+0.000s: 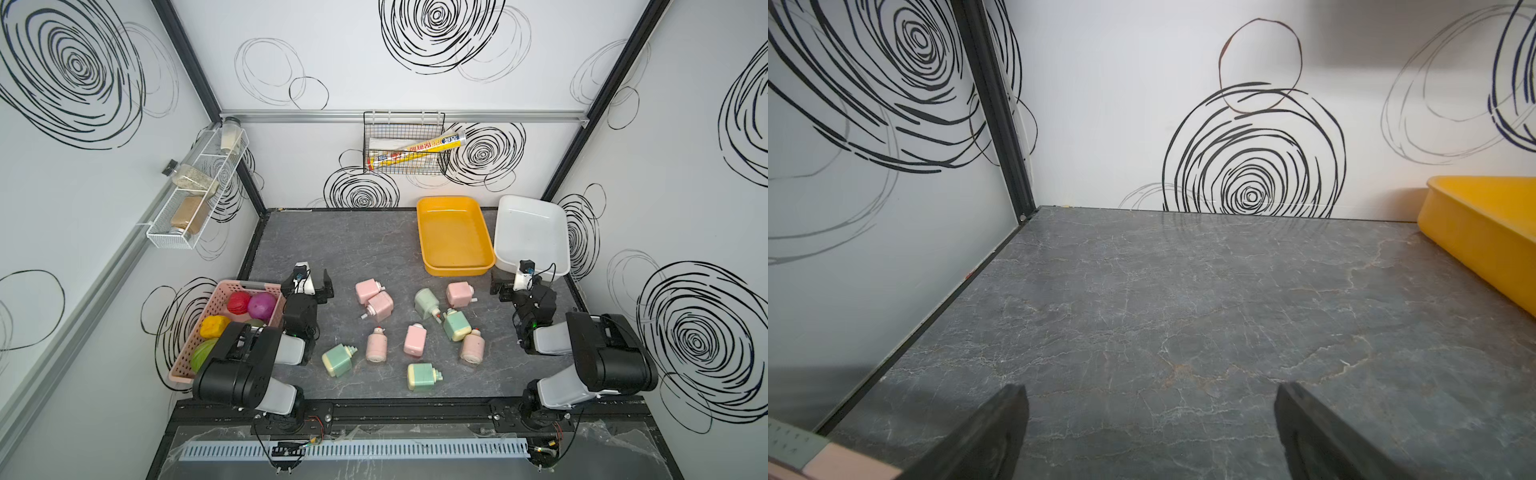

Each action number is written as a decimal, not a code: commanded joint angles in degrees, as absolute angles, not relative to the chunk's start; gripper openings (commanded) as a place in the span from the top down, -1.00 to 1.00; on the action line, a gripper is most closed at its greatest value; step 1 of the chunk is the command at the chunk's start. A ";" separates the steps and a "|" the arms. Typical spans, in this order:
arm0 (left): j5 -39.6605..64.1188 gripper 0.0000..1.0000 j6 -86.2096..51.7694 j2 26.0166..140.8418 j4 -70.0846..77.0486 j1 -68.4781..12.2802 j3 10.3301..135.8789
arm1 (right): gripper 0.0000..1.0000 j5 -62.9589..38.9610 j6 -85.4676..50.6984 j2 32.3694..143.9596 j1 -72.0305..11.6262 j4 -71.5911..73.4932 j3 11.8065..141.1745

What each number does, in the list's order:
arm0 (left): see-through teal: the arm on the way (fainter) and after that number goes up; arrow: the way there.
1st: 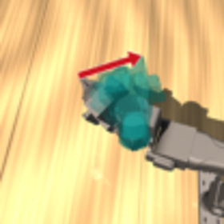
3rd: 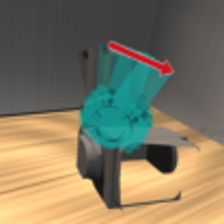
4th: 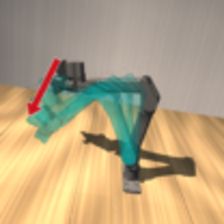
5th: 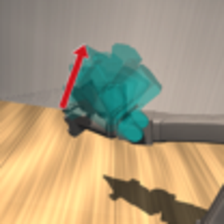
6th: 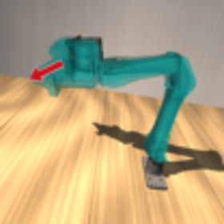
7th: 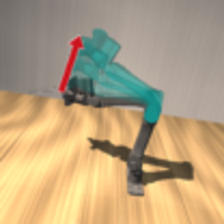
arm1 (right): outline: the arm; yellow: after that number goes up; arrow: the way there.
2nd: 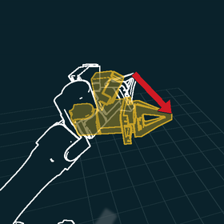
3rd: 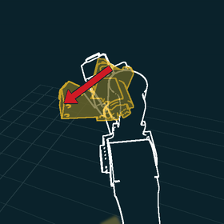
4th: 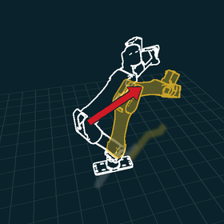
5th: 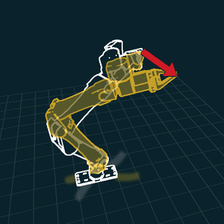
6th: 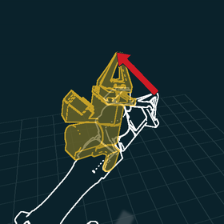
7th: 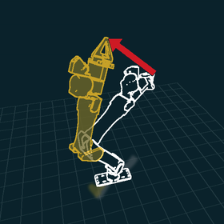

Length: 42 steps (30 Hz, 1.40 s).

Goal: Place the pencil sharpeners by color into the storage box
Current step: Move the storage box to the center of the board.

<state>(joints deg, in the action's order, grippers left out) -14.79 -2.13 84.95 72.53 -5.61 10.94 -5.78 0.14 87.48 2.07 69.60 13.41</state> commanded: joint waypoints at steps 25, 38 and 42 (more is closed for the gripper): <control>-14.41 -0.98 -1.85 84.18 74.97 -5.21 11.26 | -1.00 -5.71 0.04 86.67 1.93 69.56 13.37; -14.40 -0.98 -1.33 83.85 75.77 -5.51 10.86 | -0.99 -4.24 -0.50 83.94 1.93 67.86 13.27; -17.37 -0.98 0.03 76.04 55.87 -7.95 17.87 | -0.99 2.92 -3.20 74.12 1.93 57.71 14.68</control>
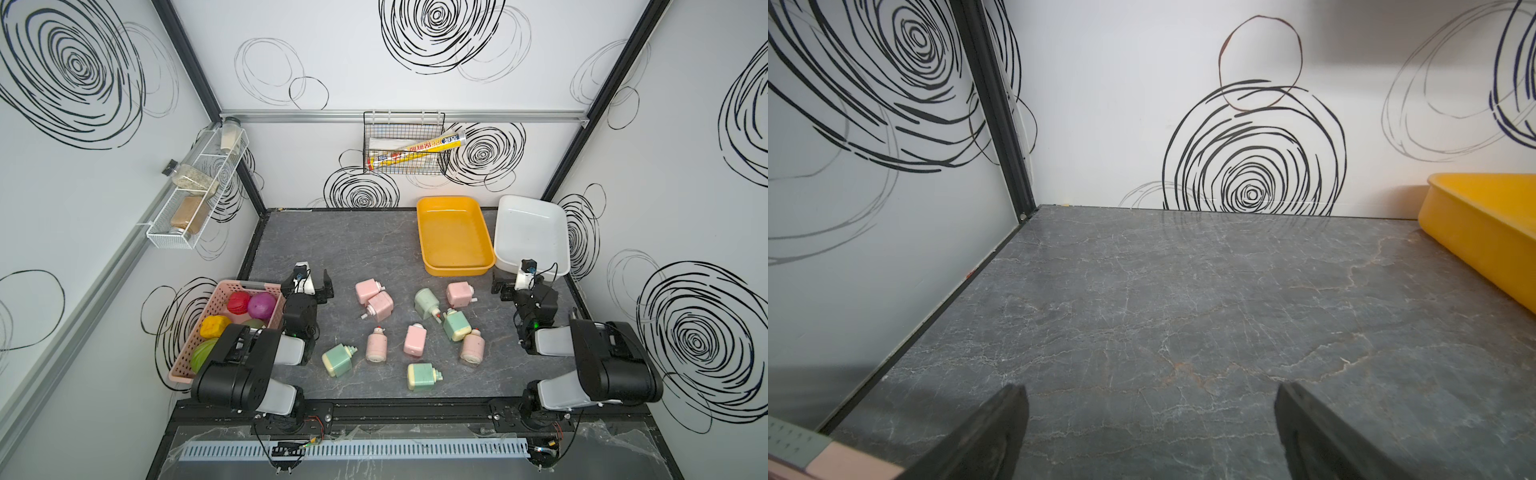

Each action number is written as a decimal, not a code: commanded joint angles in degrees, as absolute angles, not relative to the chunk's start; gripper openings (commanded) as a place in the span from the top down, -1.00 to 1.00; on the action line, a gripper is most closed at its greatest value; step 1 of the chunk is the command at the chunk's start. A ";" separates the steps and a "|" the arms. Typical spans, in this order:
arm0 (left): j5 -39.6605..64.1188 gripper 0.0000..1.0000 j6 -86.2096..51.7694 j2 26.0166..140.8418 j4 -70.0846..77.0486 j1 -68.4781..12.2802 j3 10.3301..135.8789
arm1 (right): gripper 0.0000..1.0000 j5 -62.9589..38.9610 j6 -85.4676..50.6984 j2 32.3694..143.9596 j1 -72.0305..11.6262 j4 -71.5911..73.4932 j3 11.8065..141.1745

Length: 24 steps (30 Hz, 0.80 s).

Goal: Place the pencil sharpeners by color into the storage box
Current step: Move the storage box to the center of the board.

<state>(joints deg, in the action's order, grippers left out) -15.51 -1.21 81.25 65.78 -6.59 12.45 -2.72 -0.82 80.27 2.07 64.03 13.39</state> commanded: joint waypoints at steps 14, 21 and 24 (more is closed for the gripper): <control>-26.53 -0.98 -11.28 66.31 27.29 -28.00 31.84 | -0.99 -7.88 -25.07 60.45 0.60 25.70 29.95; -21.59 -0.98 -21.78 61.28 20.67 -30.76 34.48 | -1.00 -4.06 -39.77 62.78 -0.21 7.89 33.60; -19.74 -0.98 -22.15 59.38 17.57 -30.67 34.54 | -0.99 -4.04 -45.01 65.22 -1.49 3.65 35.54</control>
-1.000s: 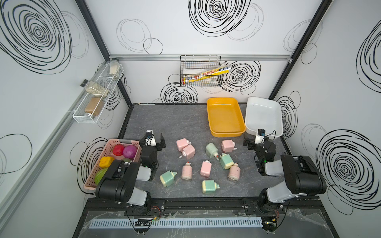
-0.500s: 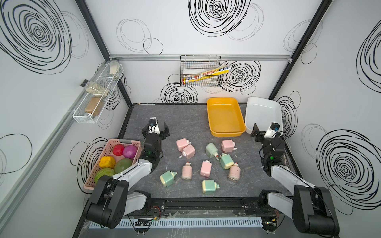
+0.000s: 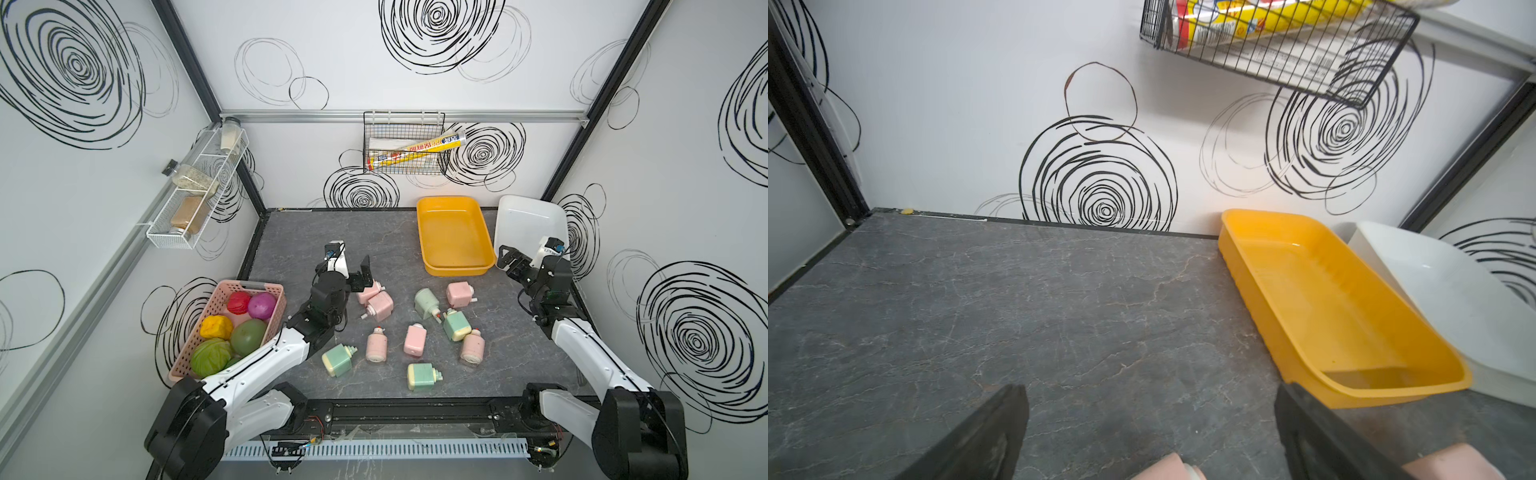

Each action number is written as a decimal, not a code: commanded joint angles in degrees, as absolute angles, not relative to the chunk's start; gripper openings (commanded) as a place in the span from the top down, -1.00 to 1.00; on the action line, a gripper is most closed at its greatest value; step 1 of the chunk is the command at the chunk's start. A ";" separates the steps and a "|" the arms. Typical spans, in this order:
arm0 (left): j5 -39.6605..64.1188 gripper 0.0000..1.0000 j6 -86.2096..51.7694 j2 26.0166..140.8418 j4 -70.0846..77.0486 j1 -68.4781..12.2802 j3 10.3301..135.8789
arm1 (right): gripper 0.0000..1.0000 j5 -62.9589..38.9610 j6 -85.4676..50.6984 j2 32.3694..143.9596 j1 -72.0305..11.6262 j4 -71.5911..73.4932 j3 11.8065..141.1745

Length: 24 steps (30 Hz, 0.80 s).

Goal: Place the pencil sharpeners by color into the storage box
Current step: Move the storage box to the center of the board.

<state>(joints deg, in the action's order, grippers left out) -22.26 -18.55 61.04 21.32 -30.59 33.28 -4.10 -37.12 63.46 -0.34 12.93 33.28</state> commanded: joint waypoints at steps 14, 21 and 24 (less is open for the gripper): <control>-18.75 -0.98 -28.40 53.33 12.57 -28.75 31.40 | -0.73 4.05 -54.65 81.38 -9.29 -3.16 45.00; -20.30 -0.98 -30.38 54.41 12.14 -27.80 30.60 | -0.36 7.16 -54.84 85.82 -10.17 -2.81 47.65; -21.71 -0.99 -30.94 54.37 11.63 -27.43 30.33 | -0.30 7.77 -54.74 88.29 -10.20 -2.48 49.13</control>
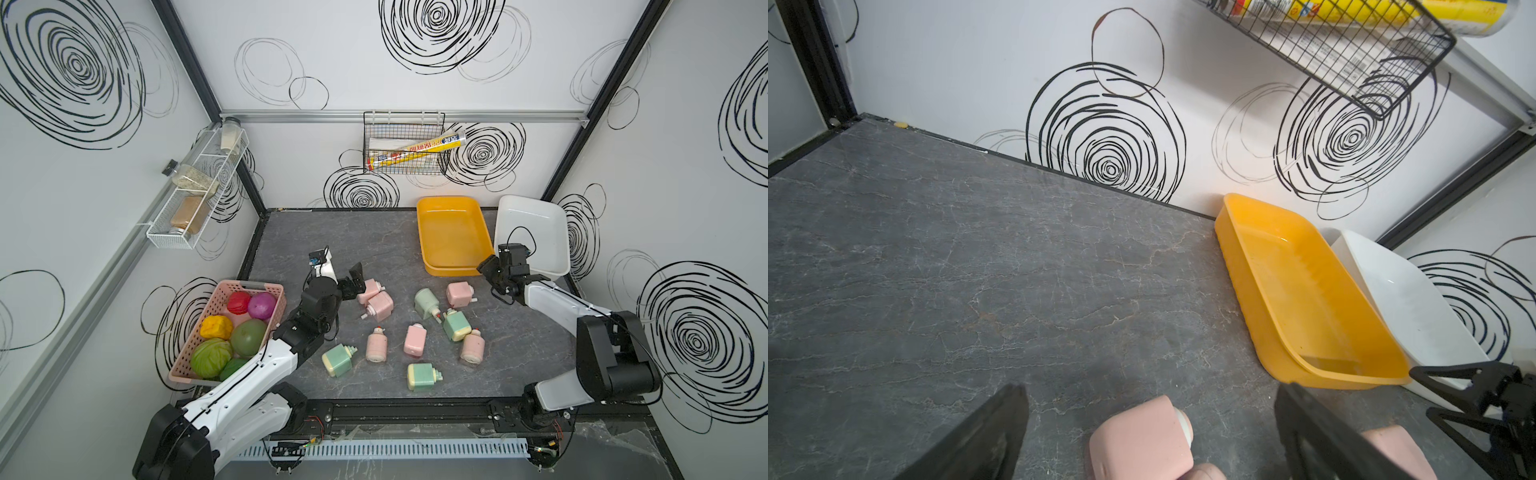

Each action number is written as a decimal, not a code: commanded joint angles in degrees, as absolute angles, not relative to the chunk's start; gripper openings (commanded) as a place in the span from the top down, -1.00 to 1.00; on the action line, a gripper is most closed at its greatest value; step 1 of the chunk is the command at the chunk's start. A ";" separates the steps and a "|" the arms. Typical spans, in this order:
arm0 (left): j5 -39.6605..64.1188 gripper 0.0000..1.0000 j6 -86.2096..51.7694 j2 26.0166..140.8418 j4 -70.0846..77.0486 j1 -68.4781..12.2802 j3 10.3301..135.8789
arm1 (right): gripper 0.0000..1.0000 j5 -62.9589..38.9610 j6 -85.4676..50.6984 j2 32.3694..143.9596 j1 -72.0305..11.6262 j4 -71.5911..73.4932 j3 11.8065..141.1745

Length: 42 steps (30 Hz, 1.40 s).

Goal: Place the pencil sharpeners by color into the storage box
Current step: Move the storage box to the center of the board.

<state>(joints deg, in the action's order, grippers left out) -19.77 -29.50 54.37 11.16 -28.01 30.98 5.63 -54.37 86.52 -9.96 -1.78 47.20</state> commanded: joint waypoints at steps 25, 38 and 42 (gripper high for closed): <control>-22.32 -0.98 -35.28 53.83 10.11 -23.95 29.01 | 1.00 8.53 -47.16 99.17 -12.25 -1.79 59.62; -21.35 -0.98 -37.49 53.97 9.32 -22.60 29.12 | 1.00 -4.66 -23.57 109.59 -12.30 -5.36 77.96; -22.72 -0.98 -38.33 53.84 8.20 -22.43 29.09 | 1.00 -10.79 -17.41 115.95 -12.45 -11.29 88.73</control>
